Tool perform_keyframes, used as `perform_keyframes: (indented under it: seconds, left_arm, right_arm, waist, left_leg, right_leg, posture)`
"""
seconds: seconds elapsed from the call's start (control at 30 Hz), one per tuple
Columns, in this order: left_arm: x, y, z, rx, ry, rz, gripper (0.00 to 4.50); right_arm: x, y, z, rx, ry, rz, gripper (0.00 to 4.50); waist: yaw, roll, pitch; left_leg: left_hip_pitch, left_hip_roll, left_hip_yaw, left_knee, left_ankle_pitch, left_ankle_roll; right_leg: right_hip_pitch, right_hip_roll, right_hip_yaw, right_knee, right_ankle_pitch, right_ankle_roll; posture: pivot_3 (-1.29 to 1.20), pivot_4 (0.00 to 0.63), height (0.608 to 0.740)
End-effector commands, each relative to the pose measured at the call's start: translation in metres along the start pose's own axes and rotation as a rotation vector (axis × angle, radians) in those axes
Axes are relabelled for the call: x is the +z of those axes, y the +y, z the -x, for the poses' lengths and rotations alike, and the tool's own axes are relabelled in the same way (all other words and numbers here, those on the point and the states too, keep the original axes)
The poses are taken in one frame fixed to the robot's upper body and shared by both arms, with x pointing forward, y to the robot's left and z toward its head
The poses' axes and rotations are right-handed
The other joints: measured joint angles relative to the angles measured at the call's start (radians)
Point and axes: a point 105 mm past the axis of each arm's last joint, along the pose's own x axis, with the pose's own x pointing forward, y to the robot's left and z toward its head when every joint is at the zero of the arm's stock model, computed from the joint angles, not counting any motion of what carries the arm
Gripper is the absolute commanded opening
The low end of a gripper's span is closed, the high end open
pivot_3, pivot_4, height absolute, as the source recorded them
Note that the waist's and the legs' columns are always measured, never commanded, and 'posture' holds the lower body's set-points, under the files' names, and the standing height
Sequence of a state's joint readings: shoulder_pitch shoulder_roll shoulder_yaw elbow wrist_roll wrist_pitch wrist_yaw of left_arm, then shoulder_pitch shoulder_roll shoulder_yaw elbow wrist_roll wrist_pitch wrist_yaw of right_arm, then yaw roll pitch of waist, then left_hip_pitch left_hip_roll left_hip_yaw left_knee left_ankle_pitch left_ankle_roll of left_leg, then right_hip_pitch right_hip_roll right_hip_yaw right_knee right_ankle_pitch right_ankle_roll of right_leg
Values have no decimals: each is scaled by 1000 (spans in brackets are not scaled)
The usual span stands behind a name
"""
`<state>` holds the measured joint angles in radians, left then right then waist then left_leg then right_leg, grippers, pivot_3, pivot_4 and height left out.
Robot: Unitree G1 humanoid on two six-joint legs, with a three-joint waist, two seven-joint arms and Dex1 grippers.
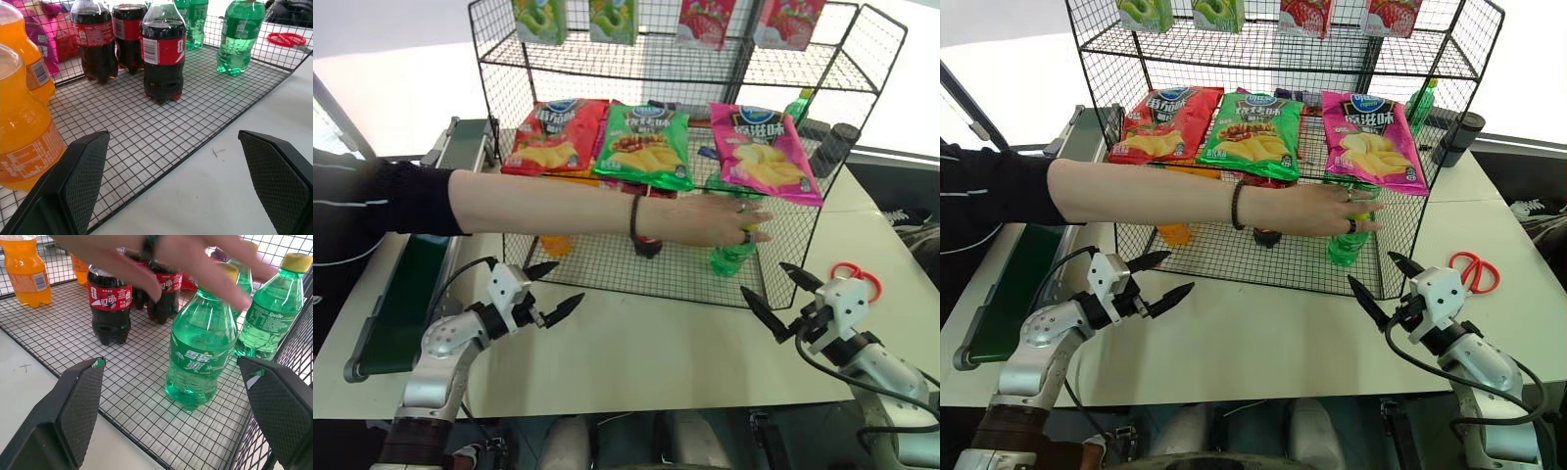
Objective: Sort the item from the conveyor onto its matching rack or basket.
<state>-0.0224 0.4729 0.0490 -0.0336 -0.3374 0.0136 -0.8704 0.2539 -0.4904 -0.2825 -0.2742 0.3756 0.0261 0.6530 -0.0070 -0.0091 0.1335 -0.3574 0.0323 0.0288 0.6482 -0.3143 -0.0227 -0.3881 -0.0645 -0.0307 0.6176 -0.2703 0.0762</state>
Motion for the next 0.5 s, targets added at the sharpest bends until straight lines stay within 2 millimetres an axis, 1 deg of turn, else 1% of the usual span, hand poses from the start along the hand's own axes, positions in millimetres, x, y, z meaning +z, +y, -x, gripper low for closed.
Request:
perform_keyframes:
  seconds: [0.03,0.17,0.5]
  left_arm:
    - [7,-2,-2,-18,-20,-26,4500]
    - [8,-4,1,-30,-13,-26,4500]
    - [8,-3,7,-6,-5,-29,4500]
  right_arm:
    - [12,0,3,-15,-42,28,4484]
    - [10,4,4,-7,-34,18,4484]
    - [10,4,-6,11,-44,20,4484]
  waist:
    - [0,0,0]
    - [-1,0,0]
    - [0,0,0]
  left_leg:
    - [0,0,0,0,0,0]
    - [0,0,0,0,0,0]
    - [0,0,0,0,0,0]
  right_leg:
    - [0,0,0,0,0,0]
    - [0,0,0,0,0,0]
    - [0,0,0,0,0,-1]
  posture:
    - [0,150,740]
    - [0,150,740]
    - [0,150,740]
